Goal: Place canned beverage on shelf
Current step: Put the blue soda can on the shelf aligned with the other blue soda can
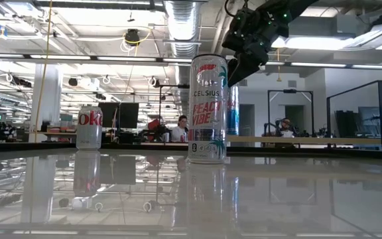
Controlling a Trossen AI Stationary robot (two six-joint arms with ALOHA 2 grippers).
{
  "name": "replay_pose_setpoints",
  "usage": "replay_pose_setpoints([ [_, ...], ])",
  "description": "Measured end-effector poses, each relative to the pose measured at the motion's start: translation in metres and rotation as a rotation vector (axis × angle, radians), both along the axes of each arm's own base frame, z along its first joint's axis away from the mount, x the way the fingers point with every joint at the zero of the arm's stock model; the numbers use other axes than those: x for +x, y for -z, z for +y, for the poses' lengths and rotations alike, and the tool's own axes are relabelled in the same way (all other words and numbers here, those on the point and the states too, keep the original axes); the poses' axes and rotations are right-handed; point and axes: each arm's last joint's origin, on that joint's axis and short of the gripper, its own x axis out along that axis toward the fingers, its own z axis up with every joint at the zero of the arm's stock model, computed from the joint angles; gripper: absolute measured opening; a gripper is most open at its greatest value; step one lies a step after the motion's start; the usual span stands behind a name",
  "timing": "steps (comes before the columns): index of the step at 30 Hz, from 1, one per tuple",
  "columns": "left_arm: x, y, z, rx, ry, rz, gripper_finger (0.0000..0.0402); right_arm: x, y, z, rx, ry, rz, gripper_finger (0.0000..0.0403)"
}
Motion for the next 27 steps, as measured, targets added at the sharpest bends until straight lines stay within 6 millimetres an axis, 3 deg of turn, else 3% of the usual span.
replay_pose_setpoints([
  [16, 0.000, 0.001, 0.000, 0.016, 0.002, 0.009, 0.0375, -0.002, 0.000, 0.012, 0.016, -0.003, 0.063, 0.0384],
  [22, 0.000, 0.001, 0.000, 0.016, 0.002, 0.008, 0.0375, -0.007, -0.017, 0.026, -0.010, 0.006, 0.023, 0.0384],
  [27, 0.000, 0.001, 0.000, 0.026, 0.003, 0.010, 0.0375, -0.022, -0.039, 0.036, 0.040, 0.084, -0.035, 0.0384],
])
